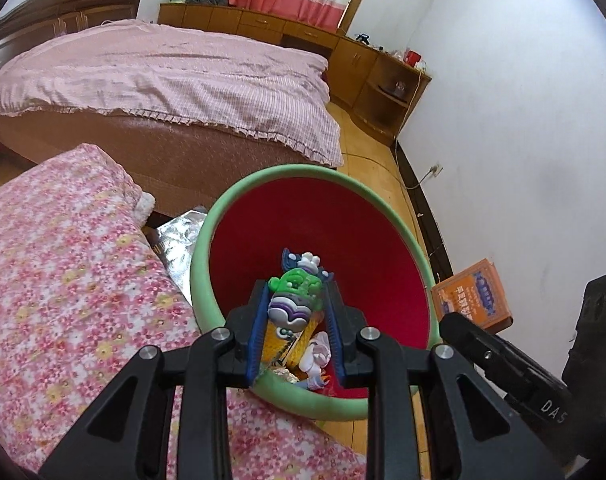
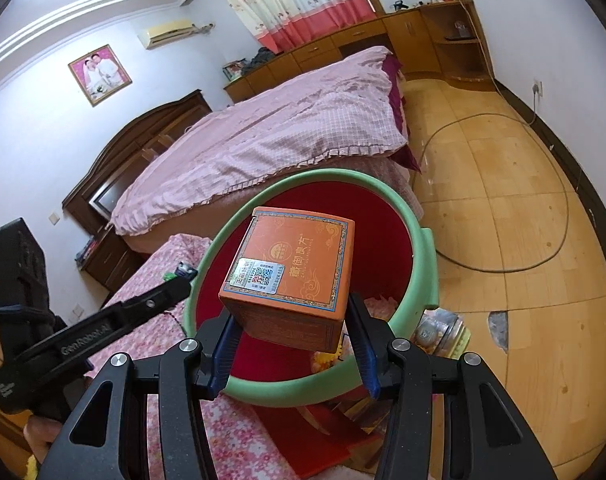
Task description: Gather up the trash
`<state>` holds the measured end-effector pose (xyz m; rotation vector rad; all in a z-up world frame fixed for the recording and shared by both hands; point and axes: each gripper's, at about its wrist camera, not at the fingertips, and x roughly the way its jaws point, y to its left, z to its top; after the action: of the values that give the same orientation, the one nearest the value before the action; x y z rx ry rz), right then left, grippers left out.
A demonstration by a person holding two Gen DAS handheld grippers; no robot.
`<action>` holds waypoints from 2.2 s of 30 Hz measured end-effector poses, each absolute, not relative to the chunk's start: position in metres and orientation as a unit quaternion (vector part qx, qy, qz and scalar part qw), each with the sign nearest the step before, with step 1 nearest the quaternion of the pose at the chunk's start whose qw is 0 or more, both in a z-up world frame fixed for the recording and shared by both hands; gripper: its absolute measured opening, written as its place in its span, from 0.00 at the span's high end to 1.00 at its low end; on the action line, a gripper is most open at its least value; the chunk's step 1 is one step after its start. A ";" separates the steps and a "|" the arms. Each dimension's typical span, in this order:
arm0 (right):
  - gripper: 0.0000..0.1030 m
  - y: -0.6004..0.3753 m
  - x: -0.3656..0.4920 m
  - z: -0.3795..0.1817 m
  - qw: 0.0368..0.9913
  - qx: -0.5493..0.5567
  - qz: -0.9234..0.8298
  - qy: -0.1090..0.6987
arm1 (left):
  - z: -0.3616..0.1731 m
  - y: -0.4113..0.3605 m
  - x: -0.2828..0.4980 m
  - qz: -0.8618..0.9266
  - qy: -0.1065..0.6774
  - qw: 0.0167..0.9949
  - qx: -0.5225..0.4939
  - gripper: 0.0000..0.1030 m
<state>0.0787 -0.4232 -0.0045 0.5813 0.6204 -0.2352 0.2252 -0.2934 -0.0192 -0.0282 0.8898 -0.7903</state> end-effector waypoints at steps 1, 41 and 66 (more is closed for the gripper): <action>0.50 -0.424 0.080 -0.006 0.904 0.282 -0.113 0.302 | -0.020 -0.294 0.225 -0.371 0.418 0.829 -0.014 0.75; 0.22 -0.366 0.078 0.015 0.910 0.247 -0.094 0.319 | 0.006 -0.164 0.186 -0.220 0.416 0.882 -0.036 0.53; 0.22 -0.249 0.014 0.040 0.949 0.133 -0.050 0.280 | 0.026 -0.049 0.096 -0.107 0.368 0.923 -0.042 0.41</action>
<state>0.0137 -0.2489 0.0403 0.2701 0.5703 -0.1018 0.0956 -0.0494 0.0262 -0.0856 0.7562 -0.2190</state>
